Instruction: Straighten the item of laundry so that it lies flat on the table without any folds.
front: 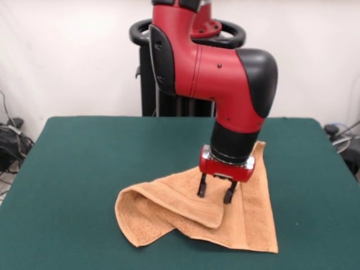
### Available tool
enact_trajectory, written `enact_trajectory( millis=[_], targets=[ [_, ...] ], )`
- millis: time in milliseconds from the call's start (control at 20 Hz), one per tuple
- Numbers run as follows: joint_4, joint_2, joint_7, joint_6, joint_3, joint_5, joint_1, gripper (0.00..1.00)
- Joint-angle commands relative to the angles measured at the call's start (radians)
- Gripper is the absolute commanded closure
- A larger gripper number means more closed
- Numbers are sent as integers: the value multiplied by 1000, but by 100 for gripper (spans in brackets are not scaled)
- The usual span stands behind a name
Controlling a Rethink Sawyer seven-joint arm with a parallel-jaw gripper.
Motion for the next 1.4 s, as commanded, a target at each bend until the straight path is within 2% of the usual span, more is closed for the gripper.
enact_trajectory(
  millis=[50, 150, 200, 750, 1000, 1200, 1400],
  targets=[
    [-32, 36, 60, 136, -35, -46, 10, 0],
    [-35, 37, 57, 146, -37, -46, 12, 0],
    [-41, 40, 56, 148, -36, -44, 11, 100],
    [-14, 36, 17, 125, 36, -43, -43, 100],
    [-10, 23, 36, 84, 22, -48, -43, 100],
    [96, -91, 14, 55, 33, -67, -88, 100],
    [166, -206, -7, 125, 5, -82, -102, 100]
  ],
)
